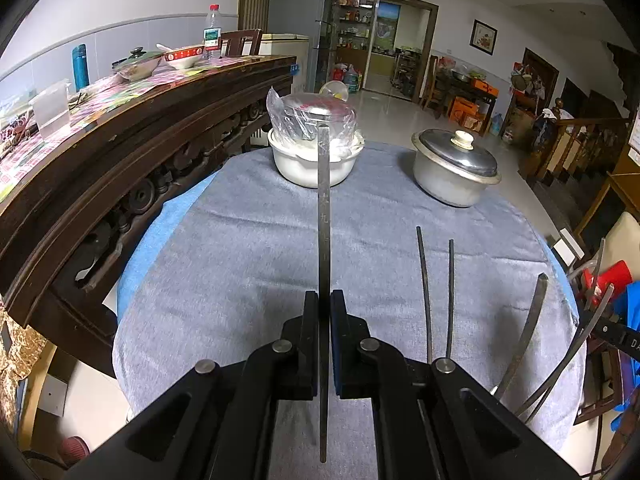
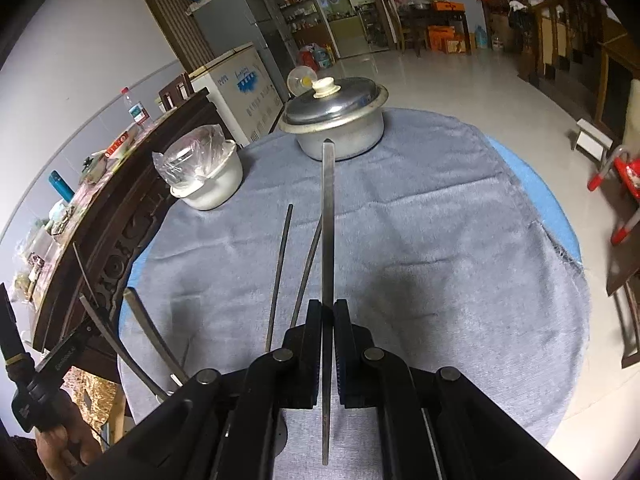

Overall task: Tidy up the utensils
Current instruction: 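Lower both held chopsticks into the black cup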

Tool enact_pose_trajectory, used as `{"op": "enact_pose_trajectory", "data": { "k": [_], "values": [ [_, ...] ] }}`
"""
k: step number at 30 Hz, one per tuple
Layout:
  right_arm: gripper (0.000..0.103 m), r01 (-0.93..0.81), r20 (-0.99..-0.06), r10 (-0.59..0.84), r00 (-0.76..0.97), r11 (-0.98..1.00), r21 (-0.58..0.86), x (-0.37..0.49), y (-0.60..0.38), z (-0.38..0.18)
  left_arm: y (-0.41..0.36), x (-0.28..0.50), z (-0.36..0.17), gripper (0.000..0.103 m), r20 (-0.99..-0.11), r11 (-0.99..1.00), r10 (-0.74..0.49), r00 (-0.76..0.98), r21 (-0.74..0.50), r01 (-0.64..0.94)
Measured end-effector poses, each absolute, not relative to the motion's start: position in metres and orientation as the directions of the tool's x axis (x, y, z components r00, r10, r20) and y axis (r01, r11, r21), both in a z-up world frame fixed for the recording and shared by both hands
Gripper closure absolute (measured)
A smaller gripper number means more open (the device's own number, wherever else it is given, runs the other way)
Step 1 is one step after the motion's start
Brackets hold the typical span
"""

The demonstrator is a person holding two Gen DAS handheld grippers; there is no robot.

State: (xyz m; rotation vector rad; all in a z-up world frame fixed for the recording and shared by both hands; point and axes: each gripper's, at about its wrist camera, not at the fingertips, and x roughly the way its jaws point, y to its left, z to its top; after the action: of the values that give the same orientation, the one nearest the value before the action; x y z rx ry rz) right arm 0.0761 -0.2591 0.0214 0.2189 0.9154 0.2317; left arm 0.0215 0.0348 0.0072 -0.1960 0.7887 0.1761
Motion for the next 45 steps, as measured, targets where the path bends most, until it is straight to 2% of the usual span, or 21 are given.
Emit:
{"op": "enact_pose_trajectory", "data": {
  "k": [29,38,45],
  "values": [
    [0.096,-0.118,-0.722,0.247,0.647,0.967,0.225,0.059,-0.255,0.041,0.030,0.015,0.015,0.098,-0.702,0.966,0.066,0.709,-0.132,-0.221],
    [0.096,-0.126,-0.653,0.308,0.692,0.942,0.310,0.043,-0.266,0.062,0.032,0.011,0.026,0.098,-0.681,0.933,-0.082,0.728,-0.310,-0.185],
    [0.096,-0.184,-0.537,0.395,0.745,0.897,0.403,0.020,-0.263,0.097,0.028,-0.003,0.051,0.097,-0.598,0.896,-0.157,0.786,-0.420,-0.141]
  ]
}}
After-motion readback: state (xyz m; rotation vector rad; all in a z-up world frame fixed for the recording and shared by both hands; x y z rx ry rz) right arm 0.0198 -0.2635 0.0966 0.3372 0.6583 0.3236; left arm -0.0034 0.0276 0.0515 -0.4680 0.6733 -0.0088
